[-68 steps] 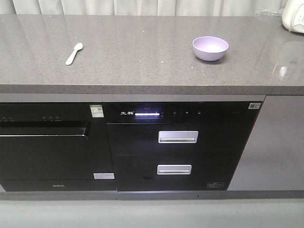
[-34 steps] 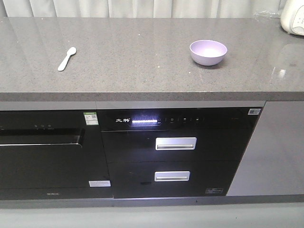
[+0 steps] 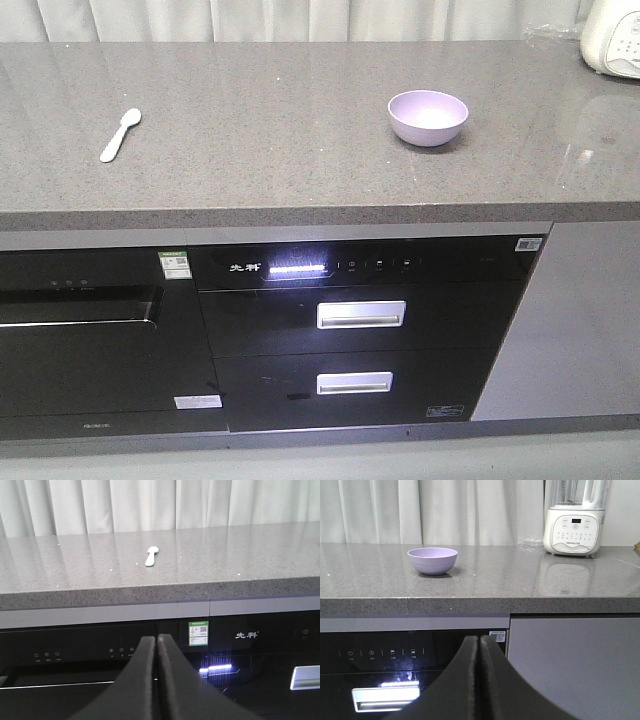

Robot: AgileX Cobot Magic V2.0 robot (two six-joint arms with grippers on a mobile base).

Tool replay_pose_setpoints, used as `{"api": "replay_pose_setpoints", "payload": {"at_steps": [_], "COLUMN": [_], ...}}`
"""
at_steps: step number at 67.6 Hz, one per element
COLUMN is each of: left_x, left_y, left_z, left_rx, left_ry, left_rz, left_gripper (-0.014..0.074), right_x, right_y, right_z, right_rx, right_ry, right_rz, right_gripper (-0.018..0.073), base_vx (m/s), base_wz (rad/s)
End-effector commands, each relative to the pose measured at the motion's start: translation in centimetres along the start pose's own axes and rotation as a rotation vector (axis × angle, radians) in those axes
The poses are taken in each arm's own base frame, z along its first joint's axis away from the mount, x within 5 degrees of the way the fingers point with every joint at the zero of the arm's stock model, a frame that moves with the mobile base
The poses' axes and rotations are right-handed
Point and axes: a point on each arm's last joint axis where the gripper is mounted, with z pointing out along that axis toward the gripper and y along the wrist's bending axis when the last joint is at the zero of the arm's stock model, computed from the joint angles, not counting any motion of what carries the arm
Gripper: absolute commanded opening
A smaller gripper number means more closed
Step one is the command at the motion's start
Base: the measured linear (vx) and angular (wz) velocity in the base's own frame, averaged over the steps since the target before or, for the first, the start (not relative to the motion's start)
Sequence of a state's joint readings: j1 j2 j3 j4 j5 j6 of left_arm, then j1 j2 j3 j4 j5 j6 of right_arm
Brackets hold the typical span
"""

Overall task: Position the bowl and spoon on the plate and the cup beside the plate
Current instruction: 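Approach the counter and stop with the spoon and bowl in reach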

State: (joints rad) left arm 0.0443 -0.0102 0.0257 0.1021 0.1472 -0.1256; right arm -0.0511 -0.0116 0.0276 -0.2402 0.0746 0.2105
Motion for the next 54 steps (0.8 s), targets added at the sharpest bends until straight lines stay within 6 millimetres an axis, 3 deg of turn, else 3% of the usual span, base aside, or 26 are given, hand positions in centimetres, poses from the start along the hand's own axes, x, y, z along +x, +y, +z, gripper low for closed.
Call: {"api": "replay_pose_setpoints", "payload": {"at_steps": [1,54], "left_x": [-0.94,-0.94], "left_y": [-0.09,-0.09], "left_z": [-0.17,-0.17], "left_rx": [0.011,0.011], "left_ry": [-0.088,-0.088], "left_rz": [-0.01,-0.01], "left_gripper": [-0.0006,-0.0006], "right_x": [-0.59,-0.59], "right_y": [0.11,0.11], "right_z": [-0.08,-0.08], "right_rx": [-0.01,-0.01], "right_ry": [-0.079,-0.079], "right_rz": [-0.008,-0.008], "right_gripper": [-0.0003,-0.0003], "base_vx": [0.06,0.08], "base_wz": [-0.03,-0.02]}}
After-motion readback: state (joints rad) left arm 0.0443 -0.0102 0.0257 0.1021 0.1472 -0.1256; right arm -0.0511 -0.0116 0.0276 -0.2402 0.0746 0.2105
